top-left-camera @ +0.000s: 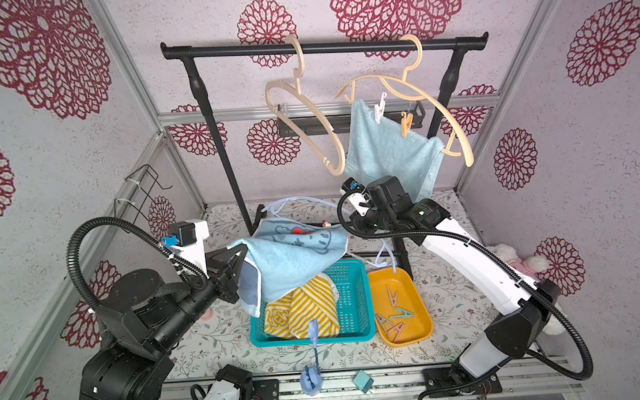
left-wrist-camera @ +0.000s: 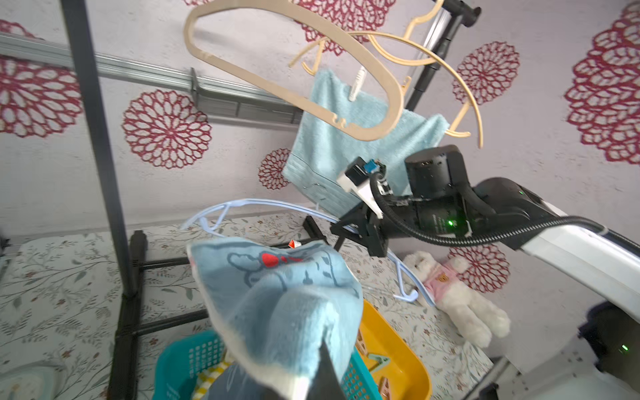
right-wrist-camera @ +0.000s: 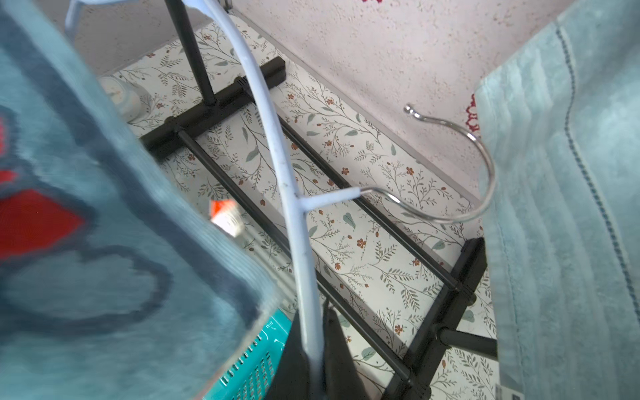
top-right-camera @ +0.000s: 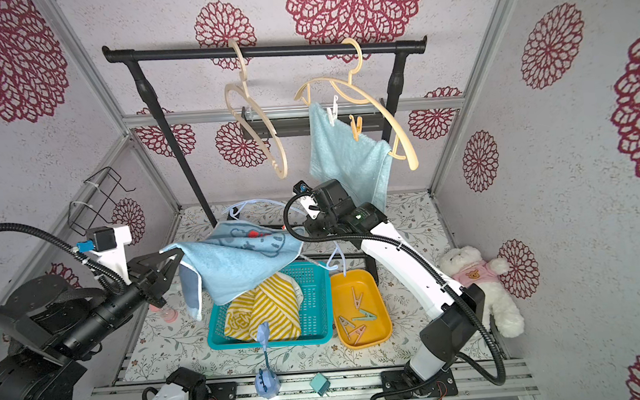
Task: Remove the clothespins securing towels to the hanger
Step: Remove the towel from the hanger.
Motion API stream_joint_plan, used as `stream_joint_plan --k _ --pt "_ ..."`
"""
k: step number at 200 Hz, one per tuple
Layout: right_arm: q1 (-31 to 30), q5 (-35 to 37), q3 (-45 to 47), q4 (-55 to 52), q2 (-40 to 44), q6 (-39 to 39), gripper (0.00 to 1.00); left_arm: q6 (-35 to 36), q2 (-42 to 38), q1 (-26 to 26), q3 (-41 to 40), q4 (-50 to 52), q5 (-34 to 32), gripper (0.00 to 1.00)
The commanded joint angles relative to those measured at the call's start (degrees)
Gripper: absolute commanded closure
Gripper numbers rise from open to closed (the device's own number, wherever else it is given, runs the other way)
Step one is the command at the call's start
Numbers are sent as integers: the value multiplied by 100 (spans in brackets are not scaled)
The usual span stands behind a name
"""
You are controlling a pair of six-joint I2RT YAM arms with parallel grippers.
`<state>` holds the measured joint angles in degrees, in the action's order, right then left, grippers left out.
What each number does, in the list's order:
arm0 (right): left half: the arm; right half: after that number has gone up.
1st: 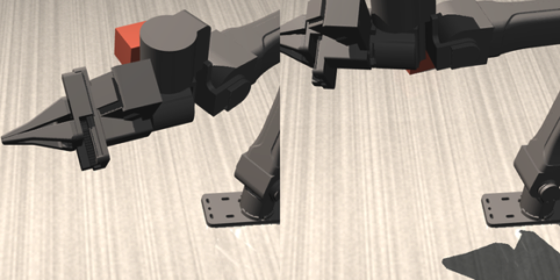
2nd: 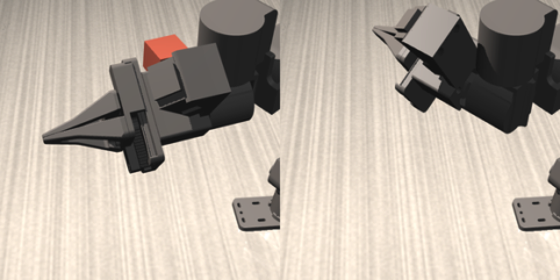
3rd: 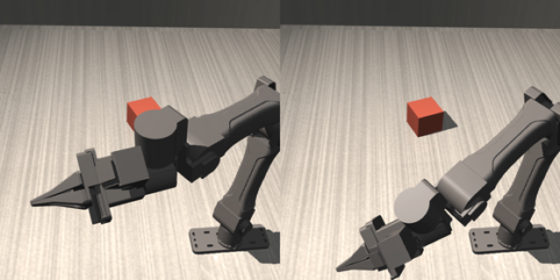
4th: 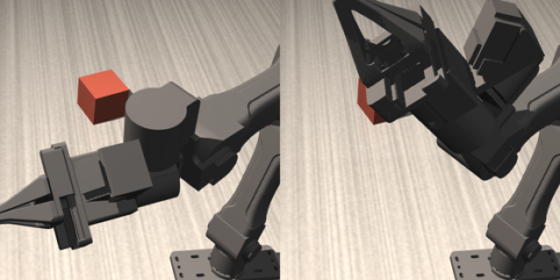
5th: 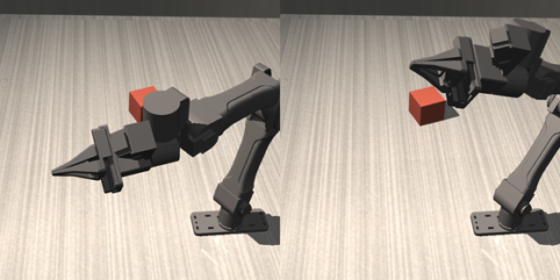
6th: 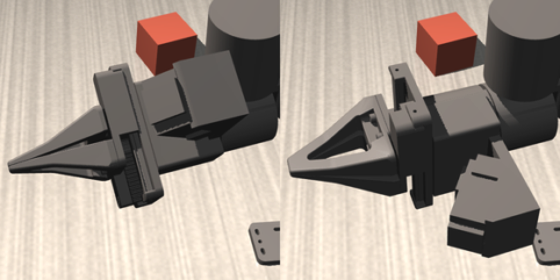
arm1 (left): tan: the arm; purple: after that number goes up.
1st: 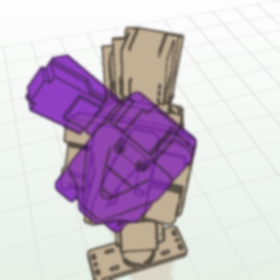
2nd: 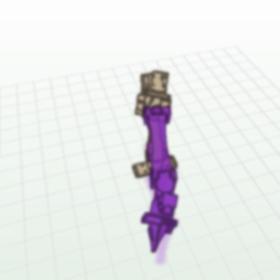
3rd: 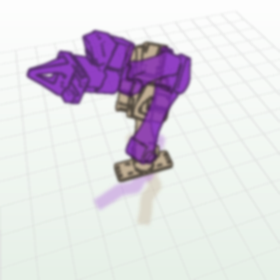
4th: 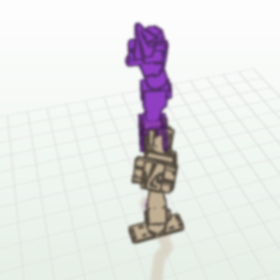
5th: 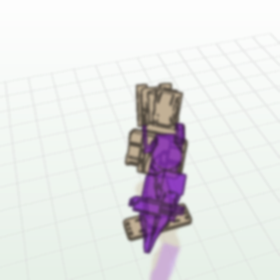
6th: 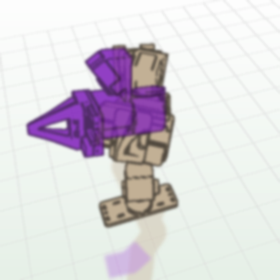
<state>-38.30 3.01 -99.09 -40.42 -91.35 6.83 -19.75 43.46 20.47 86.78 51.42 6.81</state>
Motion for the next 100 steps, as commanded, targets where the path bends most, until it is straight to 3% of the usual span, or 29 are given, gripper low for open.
stream_joint_plan --k 1,33,67,100 --pt "127 113 68 344 492 -257 100 -109 241 -43 190 -12 -854 100" --pt "240 93 318 392 689 -256 100 148 333 -43 613 -160 -1459 100" --pt "271 11 417 477 816 -303 100 104 868 -43 982 -202 -977 100" --pt "367 79 420 439 851 -287 100 292 840 -51 1138 -514 -1526 100"
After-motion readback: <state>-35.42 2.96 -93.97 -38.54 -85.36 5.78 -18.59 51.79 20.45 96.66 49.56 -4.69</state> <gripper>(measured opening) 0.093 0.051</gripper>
